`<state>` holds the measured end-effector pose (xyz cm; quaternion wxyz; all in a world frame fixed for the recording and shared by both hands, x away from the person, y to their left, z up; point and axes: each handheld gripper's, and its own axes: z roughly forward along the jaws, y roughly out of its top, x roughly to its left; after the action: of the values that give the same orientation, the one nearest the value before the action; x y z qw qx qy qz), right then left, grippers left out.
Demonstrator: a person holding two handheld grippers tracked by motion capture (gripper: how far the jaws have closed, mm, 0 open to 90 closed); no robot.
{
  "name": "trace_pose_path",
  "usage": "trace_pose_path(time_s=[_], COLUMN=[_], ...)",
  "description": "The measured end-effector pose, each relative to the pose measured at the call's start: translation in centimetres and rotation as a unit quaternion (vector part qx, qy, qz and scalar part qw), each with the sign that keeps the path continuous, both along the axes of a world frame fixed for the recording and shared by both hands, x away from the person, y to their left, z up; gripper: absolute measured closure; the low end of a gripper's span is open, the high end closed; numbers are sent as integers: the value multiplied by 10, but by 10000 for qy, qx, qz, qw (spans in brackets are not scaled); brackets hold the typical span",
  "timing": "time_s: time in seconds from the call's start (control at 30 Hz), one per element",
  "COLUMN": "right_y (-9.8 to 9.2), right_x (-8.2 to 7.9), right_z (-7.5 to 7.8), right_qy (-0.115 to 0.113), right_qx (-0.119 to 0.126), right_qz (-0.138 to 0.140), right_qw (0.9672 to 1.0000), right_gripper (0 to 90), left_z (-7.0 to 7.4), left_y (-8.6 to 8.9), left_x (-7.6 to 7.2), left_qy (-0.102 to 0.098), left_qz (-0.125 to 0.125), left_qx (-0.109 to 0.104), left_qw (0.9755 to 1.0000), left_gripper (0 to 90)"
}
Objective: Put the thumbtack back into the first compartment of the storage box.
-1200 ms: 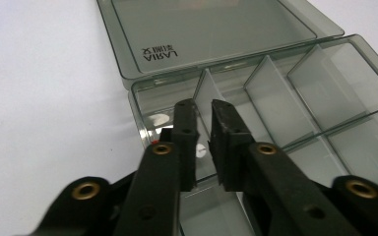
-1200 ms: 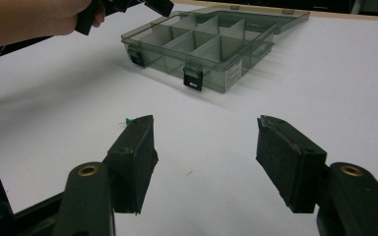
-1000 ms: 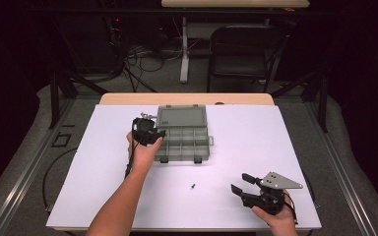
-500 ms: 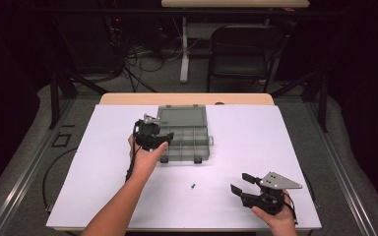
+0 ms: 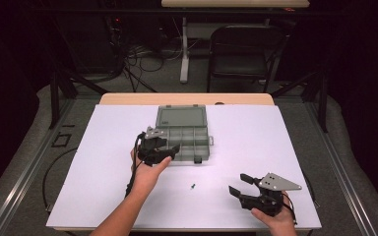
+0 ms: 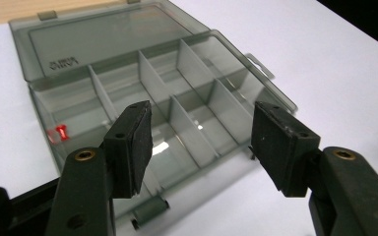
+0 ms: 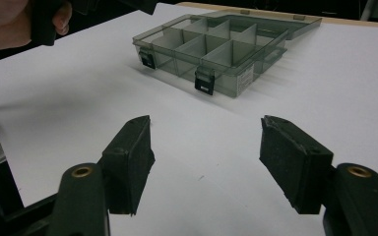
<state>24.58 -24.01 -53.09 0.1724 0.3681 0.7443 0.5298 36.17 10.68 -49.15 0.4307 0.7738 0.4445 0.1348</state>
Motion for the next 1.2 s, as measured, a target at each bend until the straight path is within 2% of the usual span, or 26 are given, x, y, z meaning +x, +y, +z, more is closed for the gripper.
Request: trace_pose_path(time_s=[0.1,0.3,0.43,0.57,0.67,0.73,0.83,1.07,1.2], right_y=[1,2,2,1,0,0,1,0,0], right_x=[0,0,0,-2,-2,-1,-1,-1,-1], right_z=[-1,-1,0,2,4,3,2,2,2], right_qy=[-36,-47,-73,-135,-221,-193,-189,-191,-158], right_qx=[-129,-117,-142,-130,-88,-64,-128,-98,-117], right_qz=[-87,-166,-147,-157,-184,-208,-223,-234,-239], right_qw=[9999,9998,9998,9997,9995,9996,9995,9995,9995], right_gripper=[290,228,203,194,178,173,172,173,174], left_z=[-4,-11,-21,-25,-31,-33,-35,-41,-47], left_y=[0,-2,-7,-11,-20,-25,-28,-35,-41], left_x=[-14,-30,-43,-47,-55,-59,-61,-66,-68], left_qy=[-10,44,155,194,131,92,86,182,236], left_qz=[-50,-190,-215,-264,-360,-421,-473,-548,-607], left_qx=[-35,-99,-187,-192,-41,42,82,26,-50], left_qw=[10000,9998,9995,9993,9993,9991,9988,9983,9979], left_gripper=[415,415,417,425,426,426,433,464,527])
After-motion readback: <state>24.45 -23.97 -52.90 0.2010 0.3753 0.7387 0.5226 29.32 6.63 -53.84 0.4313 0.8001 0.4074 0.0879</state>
